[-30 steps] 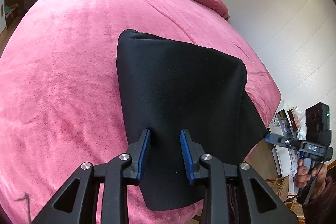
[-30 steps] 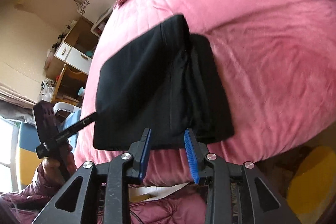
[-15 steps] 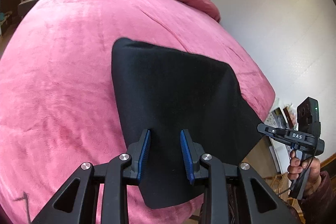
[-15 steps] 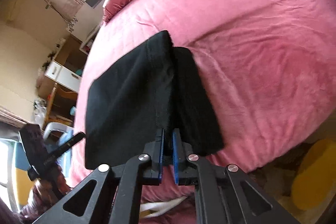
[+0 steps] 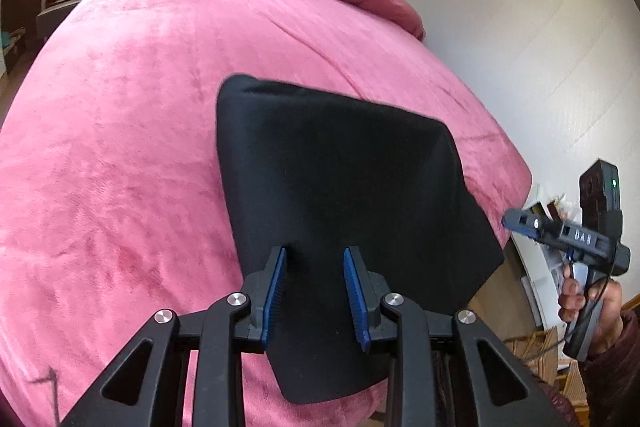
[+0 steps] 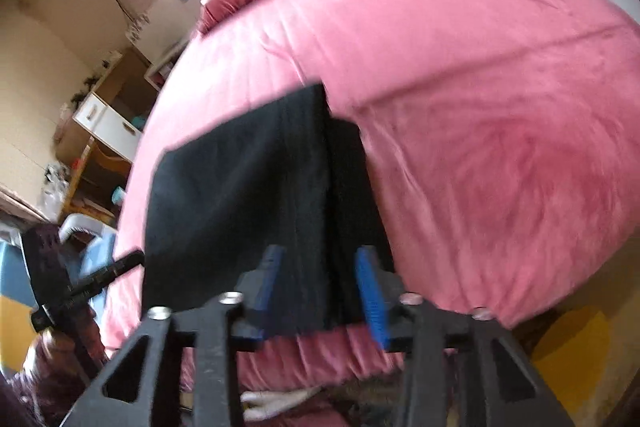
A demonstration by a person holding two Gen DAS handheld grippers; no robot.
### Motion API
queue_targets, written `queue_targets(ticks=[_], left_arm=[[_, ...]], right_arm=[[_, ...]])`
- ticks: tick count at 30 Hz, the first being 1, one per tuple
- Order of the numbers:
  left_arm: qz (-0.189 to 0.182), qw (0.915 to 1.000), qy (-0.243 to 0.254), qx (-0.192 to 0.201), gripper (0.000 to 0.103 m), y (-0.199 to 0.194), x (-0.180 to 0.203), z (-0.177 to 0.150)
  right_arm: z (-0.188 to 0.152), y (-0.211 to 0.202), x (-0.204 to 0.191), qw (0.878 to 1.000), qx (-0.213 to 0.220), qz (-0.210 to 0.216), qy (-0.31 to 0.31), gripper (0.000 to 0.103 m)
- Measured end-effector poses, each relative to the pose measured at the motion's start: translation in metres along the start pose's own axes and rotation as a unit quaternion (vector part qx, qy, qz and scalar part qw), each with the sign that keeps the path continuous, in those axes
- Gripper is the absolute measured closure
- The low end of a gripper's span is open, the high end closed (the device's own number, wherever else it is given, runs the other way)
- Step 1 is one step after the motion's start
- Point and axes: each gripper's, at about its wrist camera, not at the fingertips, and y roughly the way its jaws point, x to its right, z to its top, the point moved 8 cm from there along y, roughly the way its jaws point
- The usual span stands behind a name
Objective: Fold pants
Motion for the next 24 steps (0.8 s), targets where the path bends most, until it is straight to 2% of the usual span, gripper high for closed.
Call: queue_targets(ticks=[5, 8, 12, 14, 15, 17, 18, 19, 24], left_arm=[[0.067, 0.9973, 0.02, 0.022, 0.073, -0.01, -0.01, 0.015], [0.094, 0.9946, 0.032, 0.032, 0.071, -0.015, -0.011, 0.021], [0.109, 0.9928, 0.038, 0.034, 0.069, -0.014, -0.013, 0.026], [0.114, 0.992, 0.04, 0.034, 0.069, -0.011, -0.013, 0.027], [0.117, 0.9917, 0.042, 0.034, 0.069, -0.009, -0.013, 0.027], [0.122, 0.9911, 0.043, 0.032, 0.069, -0.006, -0.014, 0.029], [0.123, 0.9909, 0.043, 0.032, 0.069, -0.005, -0.013, 0.029], [0.126, 0.9906, 0.043, 0.031, 0.069, -0.004, -0.014, 0.03], [0.131, 0.9902, 0.041, 0.025, 0.069, 0.003, -0.017, 0.034]], right_arm=[[0.041, 0.032, -0.016, 1.0, 0.013, -0.01, -0.008, 0.055], [0.059, 0.059, -0.016, 1.0, 0.005, -0.019, 0.004, 0.055], [0.066, 0.081, -0.013, 1.0, -0.006, -0.019, 0.021, 0.055], [0.065, 0.085, -0.014, 1.0, -0.009, -0.022, 0.011, 0.063], [0.064, 0.086, -0.014, 1.0, -0.01, -0.023, 0.005, 0.076], [0.064, 0.083, -0.014, 1.0, -0.007, -0.02, -0.006, 0.085], [0.065, 0.081, -0.015, 1.0, -0.005, -0.022, -0.011, 0.093], [0.066, 0.079, -0.014, 0.999, -0.001, -0.028, -0.018, 0.096], [0.064, 0.082, -0.01, 0.999, -0.006, -0.036, -0.031, 0.097]])
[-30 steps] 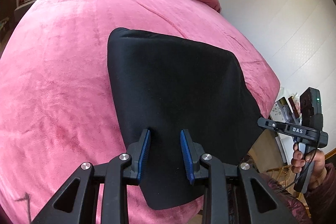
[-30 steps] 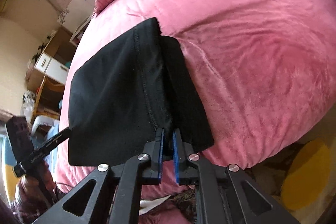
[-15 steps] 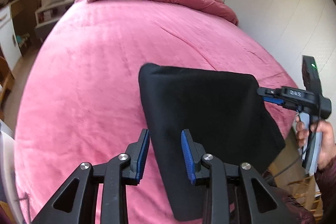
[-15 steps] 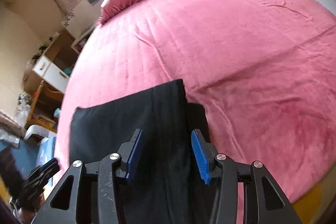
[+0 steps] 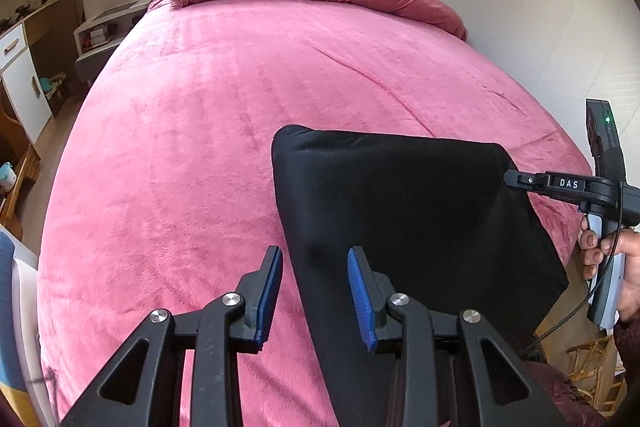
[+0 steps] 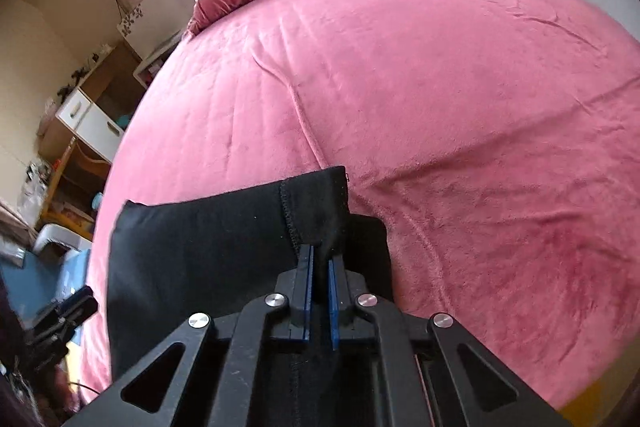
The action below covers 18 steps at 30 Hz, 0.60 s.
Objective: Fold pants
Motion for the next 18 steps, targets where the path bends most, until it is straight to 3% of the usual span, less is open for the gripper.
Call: queue_targets(ticks=[13, 18], left_arm=[[0.012, 0.9995, -0.024, -0.015, 0.059, 0.02, -0.018, 0.005], [-0.006, 0.9977, -0.064, -0.023, 0.055, 0.027, -0.036, 0.01]], right_arm=[[-0.001, 0.025, 0.001, 1.0, -0.015, -0.018, -0.008, 0.096], [-0.001, 0.033, -0.004, 0.998, -0.015, -0.046, -0.033, 0.096]])
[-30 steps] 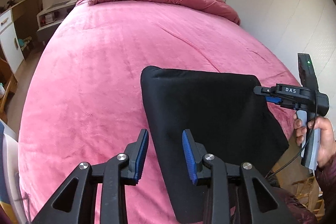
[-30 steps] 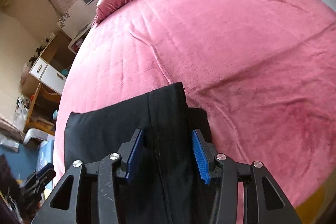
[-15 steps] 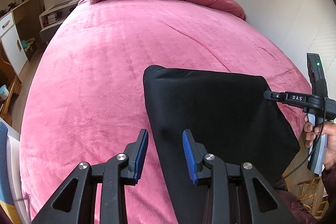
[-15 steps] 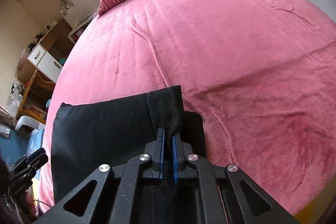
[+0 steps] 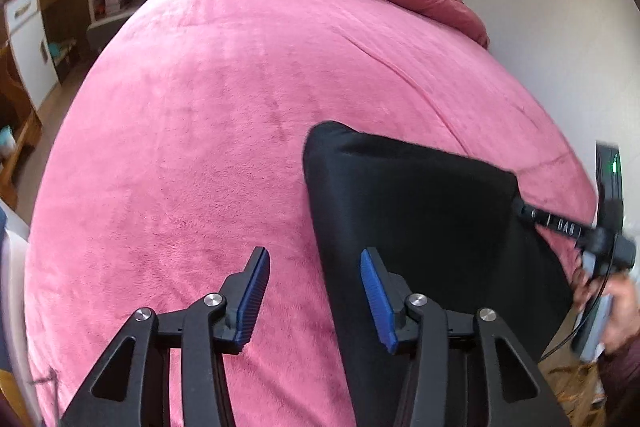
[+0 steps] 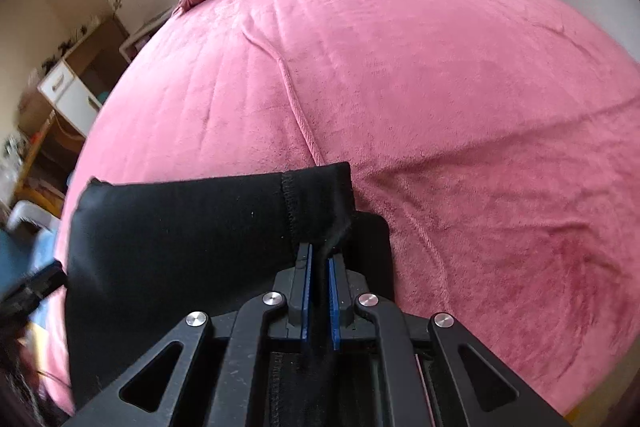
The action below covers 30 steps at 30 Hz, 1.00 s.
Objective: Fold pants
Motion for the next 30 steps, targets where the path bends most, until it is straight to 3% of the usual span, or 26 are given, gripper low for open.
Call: queue_targets(ticks=[7, 9, 11, 13, 14, 19, 24, 28, 29, 30], left_arm=[[-0.04, 0.9964, -0.072, -0.023, 0.055, 0.015, -0.032, 0.021], [-0.071, 0.9937, -0.081, -0.03, 0.053, 0.021, -0.032, 0.026], [-0.083, 0.9918, -0.091, -0.037, 0.053, 0.028, -0.033, 0.029], [-0.1, 0.9895, -0.096, -0.042, 0.052, 0.035, -0.031, 0.033], [-0.105, 0.988, -0.105, -0.044, 0.051, 0.039, -0.033, 0.035], [-0.148, 0.9773, -0.139, -0.061, 0.042, 0.054, -0.036, 0.045], [-0.173, 0.9708, -0.149, -0.075, 0.042, 0.065, -0.03, 0.055], [-0.189, 0.9699, -0.126, -0.09, 0.044, 0.071, -0.008, 0.057], [-0.187, 0.9715, -0.114, -0.09, 0.055, 0.071, -0.002, 0.056], [-0.179, 0.9753, -0.096, -0.087, 0.06, 0.069, 0.004, 0.056]], right_arm=[[0.001, -0.006, 0.006, 0.999, 0.004, 0.027, 0.021, 0.094], [0.001, -0.012, 0.007, 0.999, 0.008, 0.038, 0.029, 0.093], [0.001, -0.019, 0.008, 0.997, 0.01, 0.059, 0.041, 0.08], [-0.003, -0.027, 0.005, 0.995, 0.005, 0.087, 0.046, 0.047], [-0.007, -0.032, 0.003, 0.995, 0.003, 0.092, 0.038, 0.044], [-0.031, -0.046, 0.0, 0.996, -0.022, 0.089, 0.009, 0.044], [-0.059, -0.047, 0.001, 0.997, -0.051, 0.057, -0.024, 0.045], [-0.071, -0.048, 0.0, 0.996, -0.055, 0.041, -0.049, 0.072], [-0.071, -0.05, -0.001, 0.996, -0.053, 0.036, -0.059, 0.076], [-0.071, -0.054, -0.002, 0.996, -0.049, 0.034, -0.062, 0.083]])
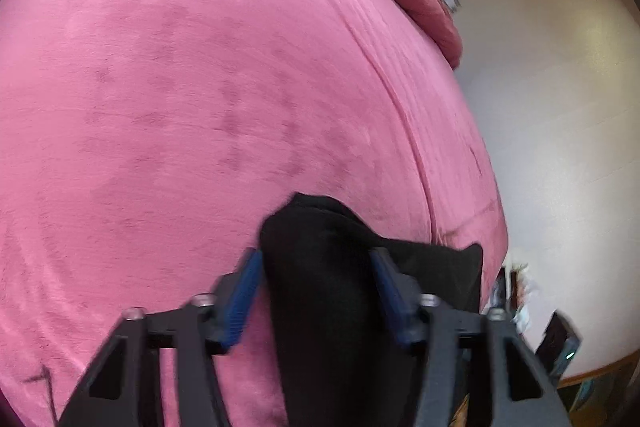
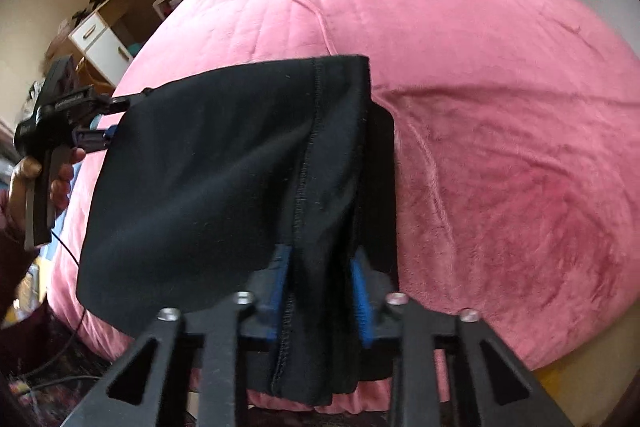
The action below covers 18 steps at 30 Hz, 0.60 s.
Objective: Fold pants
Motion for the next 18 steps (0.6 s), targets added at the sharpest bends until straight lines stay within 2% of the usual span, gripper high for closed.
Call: queue_targets(ticks=[1, 2, 3, 4, 5, 7, 9, 10, 12, 14, 15, 16, 18], left_arm=[[0.023, 0.9994, 0.023, 0.01, 0.064, -0.002, 0.004, 0.0], [0.041, 0.9982, 0.04, 0.02, 0.066, -0.003, 0.009, 0.0], [0.052, 0.9973, 0.047, 0.024, 0.066, -0.001, 0.012, -0.001], [0.081, 0.9948, 0.056, 0.025, 0.066, 0.005, 0.014, -0.004], [0.11, 0.9912, 0.07, 0.025, 0.066, 0.011, 0.016, -0.006], [0.143, 0.9843, 0.097, 0.035, 0.065, 0.016, 0.019, -0.008], [0.137, 0.9859, 0.084, 0.047, 0.064, 0.011, 0.02, -0.009], [0.128, 0.988, 0.072, 0.048, 0.059, 0.006, 0.018, -0.01], [0.113, 0.9905, 0.053, 0.058, 0.053, -0.01, 0.013, -0.012], [0.105, 0.9909, 0.046, 0.07, 0.047, -0.028, 0.009, -0.016], [0.097, 0.9915, 0.047, 0.074, 0.047, -0.037, 0.008, -0.021], [0.09, 0.9919, 0.048, 0.075, 0.045, -0.045, 0.006, -0.026], [0.084, 0.9924, 0.051, 0.075, 0.035, -0.056, -0.004, -0.041]], right_arm=[[0.0, -0.006, 0.0, 1.0, 0.006, -0.001, -0.003, 0.088], [0.001, -0.009, 0.001, 1.0, 0.009, -0.003, -0.006, 0.089], [-0.002, -0.009, 0.004, 1.0, 0.009, -0.009, -0.009, 0.089], [-0.005, -0.004, 0.008, 1.0, 0.004, -0.013, -0.008, 0.089], [-0.011, 0.007, 0.014, 1.0, -0.004, -0.015, 0.001, 0.089], [-0.012, 0.017, 0.018, 1.0, -0.001, -0.006, 0.015, 0.087], [-0.011, 0.015, 0.023, 0.999, 0.006, 0.014, 0.04, 0.084], [-0.011, 0.012, 0.024, 0.999, 0.009, 0.021, 0.043, 0.081], [-0.013, 0.005, 0.027, 0.998, 0.013, 0.039, 0.055, 0.068], [-0.013, 0.001, 0.032, 0.997, 0.016, 0.041, 0.066, 0.043], [-0.012, -0.001, 0.036, 0.996, 0.017, 0.035, 0.077, 0.02], [-0.011, -0.002, 0.039, 0.995, 0.021, 0.041, 0.086, 0.017], [-0.012, -0.002, 0.042, 0.994, 0.025, 0.053, 0.095, 0.017]])
